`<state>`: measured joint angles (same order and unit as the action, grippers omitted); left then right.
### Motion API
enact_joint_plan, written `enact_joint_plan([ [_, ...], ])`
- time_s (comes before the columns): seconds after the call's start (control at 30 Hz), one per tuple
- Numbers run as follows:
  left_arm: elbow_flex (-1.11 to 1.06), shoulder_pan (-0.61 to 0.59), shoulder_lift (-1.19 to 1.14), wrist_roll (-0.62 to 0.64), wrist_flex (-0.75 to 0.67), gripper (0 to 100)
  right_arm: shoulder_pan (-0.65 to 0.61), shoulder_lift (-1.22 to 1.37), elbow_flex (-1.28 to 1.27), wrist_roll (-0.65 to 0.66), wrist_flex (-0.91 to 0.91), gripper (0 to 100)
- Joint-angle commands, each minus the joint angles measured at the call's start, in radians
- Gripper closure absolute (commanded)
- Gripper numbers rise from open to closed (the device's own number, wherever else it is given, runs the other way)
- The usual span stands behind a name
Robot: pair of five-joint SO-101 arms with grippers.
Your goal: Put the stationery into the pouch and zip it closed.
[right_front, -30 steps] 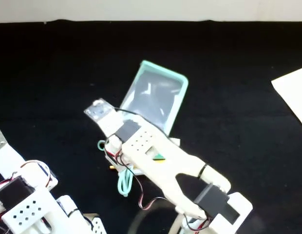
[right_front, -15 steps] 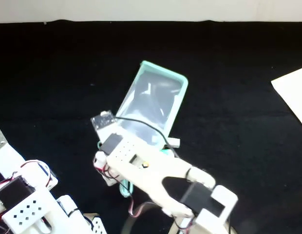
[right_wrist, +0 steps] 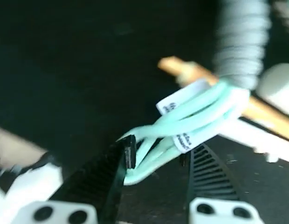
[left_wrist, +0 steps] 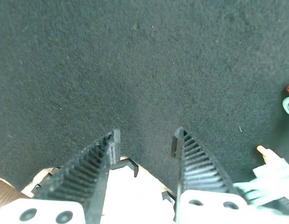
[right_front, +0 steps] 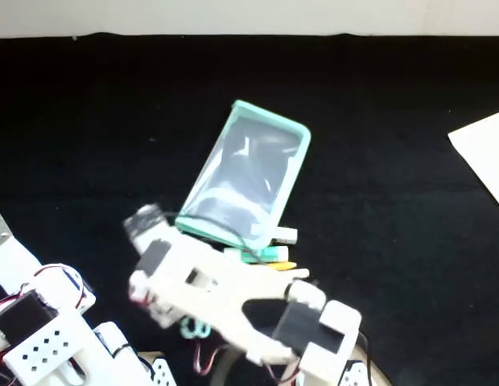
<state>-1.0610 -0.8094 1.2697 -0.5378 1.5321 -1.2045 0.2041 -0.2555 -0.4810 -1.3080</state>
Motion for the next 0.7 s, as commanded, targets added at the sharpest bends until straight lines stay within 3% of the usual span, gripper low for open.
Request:
enact_joint_plan([
  [0.0,0.004,-0.008,0.005,-0.008,-0.014,80,-0.062,-0.002,0.036,-0.008,0.012,83.1],
  [0.4,0.004,-0.008,0.005,-0.008,-0.014,80,0.104,-0.002,-0.081,0.003,0.038,83.1],
  [0.53,0.004,-0.008,0.005,-0.008,-0.014,80,0.133,-0.002,-0.114,0.149,0.038,83.7],
  [0.6,0.004,-0.008,0.005,-0.008,-0.014,80,0.133,-0.004,-0.116,0.187,0.038,87.2],
  [0.67,0.004,-0.008,0.005,-0.008,-0.014,80,0.134,-0.004,-0.114,0.206,0.038,99.1],
])
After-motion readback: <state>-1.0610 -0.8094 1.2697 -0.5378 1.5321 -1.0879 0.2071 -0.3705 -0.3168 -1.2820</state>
